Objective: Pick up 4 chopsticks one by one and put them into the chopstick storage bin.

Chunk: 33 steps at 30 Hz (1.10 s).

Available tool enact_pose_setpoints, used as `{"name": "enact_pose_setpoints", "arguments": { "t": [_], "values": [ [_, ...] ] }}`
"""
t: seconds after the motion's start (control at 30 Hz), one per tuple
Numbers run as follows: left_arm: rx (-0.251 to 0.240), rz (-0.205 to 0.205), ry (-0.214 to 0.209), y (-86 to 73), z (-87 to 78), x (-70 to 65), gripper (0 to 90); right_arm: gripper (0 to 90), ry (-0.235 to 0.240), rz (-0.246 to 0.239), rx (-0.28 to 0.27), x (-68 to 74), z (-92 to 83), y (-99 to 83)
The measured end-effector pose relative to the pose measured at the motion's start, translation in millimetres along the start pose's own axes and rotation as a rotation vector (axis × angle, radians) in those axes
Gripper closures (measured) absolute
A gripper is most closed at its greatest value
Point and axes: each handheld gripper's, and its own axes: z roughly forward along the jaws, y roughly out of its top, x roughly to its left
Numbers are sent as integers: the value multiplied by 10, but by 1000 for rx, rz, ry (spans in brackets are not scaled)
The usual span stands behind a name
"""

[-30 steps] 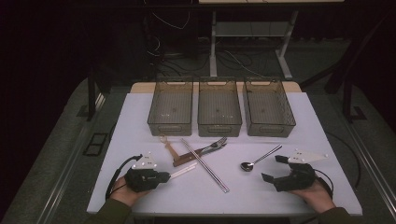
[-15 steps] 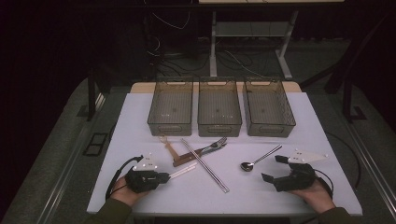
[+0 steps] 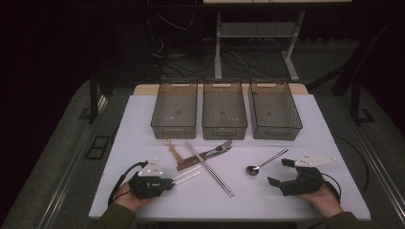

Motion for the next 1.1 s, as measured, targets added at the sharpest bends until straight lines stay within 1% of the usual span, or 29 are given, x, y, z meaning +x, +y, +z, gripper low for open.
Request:
{"name": "enact_pose_setpoints", "arguments": {
  "t": [0.03, 0.07, 0.2, 0.23, 0.3, 0.37, 0.4, 0.53, 0.67, 0.87, 1.0, 1.07, 1.1],
  "values": [
    [-4, -9, 1, -2, 2, -10, 784, 94, 0, -1, 1, -1, 0, 0],
    [3, 0, 1, -6, -4, -12, 783, 94, 0, -1, 1, 0, 0, 0],
    [-7, -9, -8, -22, -4, -36, 783, 94, 0, 1, 1, 3, 1, -1],
    [1, 2, -9, -24, -10, -29, 789, 94, 0, 2, 2, 4, 1, -1],
    [0, 6, -12, -28, -8, -24, 809, 94, 1, 2, 2, 8, 3, -1],
    [-3, 6, -18, -33, -7, -20, 826, 94, 2, 4, 2, 10, 4, -1],
    [-9, -1, -20, -37, -3, -22, 829, 94, 3, 5, 3, 10, 4, -1],
    [-12, 6, -27, -38, -2, -13, 839, 94, 4, 2, 4, 9, 6, -1],
    [-14, -10, -44, -39, -4, 14, 842, 94, 4, 2, 2, 10, 5, 0],
    [-10, -13, -54, -25, -10, 14, 844, 94, 5, -1, 3, 11, 3, 0],
    [-35, -25, -63, -6, -42, 15, 843, 94, 5, -2, 2, 10, 3, 0],
    [-49, -34, -56, 6, -57, 15, 843, 94, 7, -4, 1, 11, 3, 0],
    [-48, -33, -57, 13, -69, 18, 843, 94, 9, -7, -1, 10, 4, 0]
  ]
}}
